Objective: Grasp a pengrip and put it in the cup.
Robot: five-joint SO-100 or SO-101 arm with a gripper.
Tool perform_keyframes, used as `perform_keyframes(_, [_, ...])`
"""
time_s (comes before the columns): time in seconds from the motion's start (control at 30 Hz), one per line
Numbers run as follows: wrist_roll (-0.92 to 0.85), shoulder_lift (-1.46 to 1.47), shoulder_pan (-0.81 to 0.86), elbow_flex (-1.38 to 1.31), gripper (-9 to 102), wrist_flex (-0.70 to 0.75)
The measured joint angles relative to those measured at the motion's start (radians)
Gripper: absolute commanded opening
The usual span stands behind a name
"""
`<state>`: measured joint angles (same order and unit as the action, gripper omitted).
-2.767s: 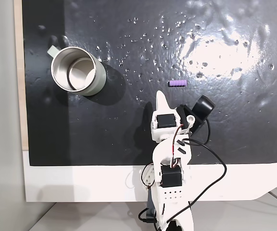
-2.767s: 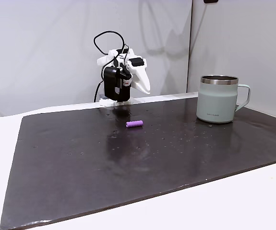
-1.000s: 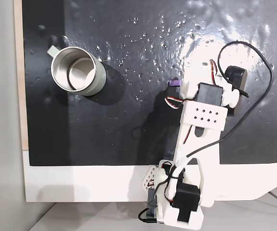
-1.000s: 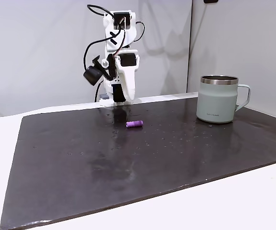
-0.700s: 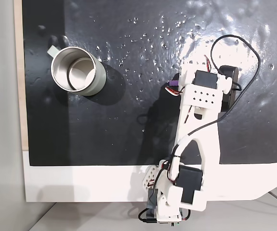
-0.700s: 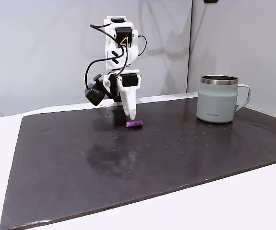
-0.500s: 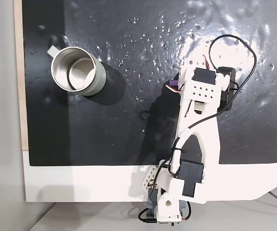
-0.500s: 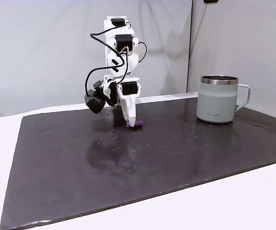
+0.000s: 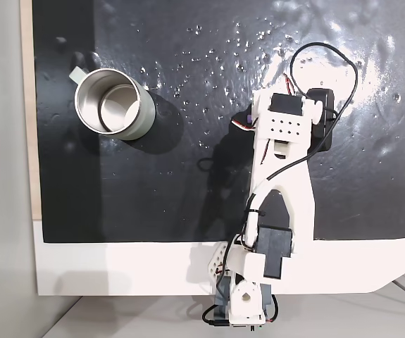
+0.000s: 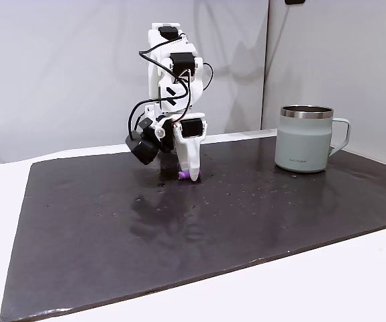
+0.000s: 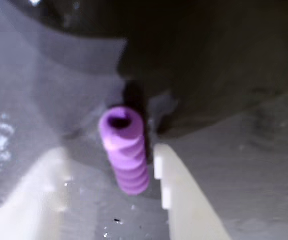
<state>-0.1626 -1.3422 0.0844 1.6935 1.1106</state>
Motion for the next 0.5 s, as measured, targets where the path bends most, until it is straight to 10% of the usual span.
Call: perform_keyframes(0.5, [-0.035, -0.178, -0.003, 0.017, 0, 0.089])
